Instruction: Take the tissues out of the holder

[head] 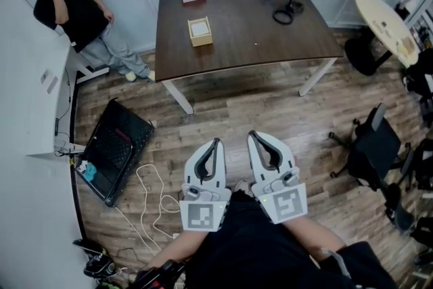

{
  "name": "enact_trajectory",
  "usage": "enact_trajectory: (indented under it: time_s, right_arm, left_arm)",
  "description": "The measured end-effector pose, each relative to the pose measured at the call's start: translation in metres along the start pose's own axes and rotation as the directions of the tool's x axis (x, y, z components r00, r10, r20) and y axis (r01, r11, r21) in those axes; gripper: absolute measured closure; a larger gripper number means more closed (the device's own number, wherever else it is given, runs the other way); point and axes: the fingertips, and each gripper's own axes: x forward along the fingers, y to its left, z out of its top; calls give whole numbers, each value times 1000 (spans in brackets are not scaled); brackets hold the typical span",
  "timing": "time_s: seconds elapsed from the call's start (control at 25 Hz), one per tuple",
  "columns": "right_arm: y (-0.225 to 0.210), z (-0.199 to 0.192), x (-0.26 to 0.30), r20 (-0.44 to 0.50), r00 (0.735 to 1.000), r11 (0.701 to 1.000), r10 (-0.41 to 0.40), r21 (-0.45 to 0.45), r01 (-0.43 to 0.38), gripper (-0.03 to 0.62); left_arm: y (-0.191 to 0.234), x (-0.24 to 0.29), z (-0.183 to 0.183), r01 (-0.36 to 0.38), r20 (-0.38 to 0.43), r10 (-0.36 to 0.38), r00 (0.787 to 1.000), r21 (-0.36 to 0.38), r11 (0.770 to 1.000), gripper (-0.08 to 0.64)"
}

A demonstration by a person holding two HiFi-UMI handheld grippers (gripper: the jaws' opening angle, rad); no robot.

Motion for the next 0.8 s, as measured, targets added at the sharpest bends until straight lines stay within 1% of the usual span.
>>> enact_trajectory:
  time_s: [0.08,0.24,0.4,0.6,0.8]
  right_arm:
    - [-4,-2,-2,2,1000,1000,5,8,-5,583]
    - [-12,-9,-5,-4,1000,999,17,45,-16,583]
    - [-19,-20,-11,-30,999,999,10,35,-9,583]
    - [-27,-28,-18,-65,998,999,9,43,-6,583]
    - [-31,-27,-19,-66,997,999,28,45,-25,583]
  left_arm:
    - [-1,1,-3,-11,-6,11,1000,-5,1000,561]
    - [-1,5,-4,-22,-3,22,1000,15,1000,561]
    - [-8,10,-4,-28,11,28,1000,-3,1000,561]
    - [-14,16,-13,-31,-3,31,1000,-13,999,561]
    - [-9,16,-13,-55,1,55,999,5,998,561]
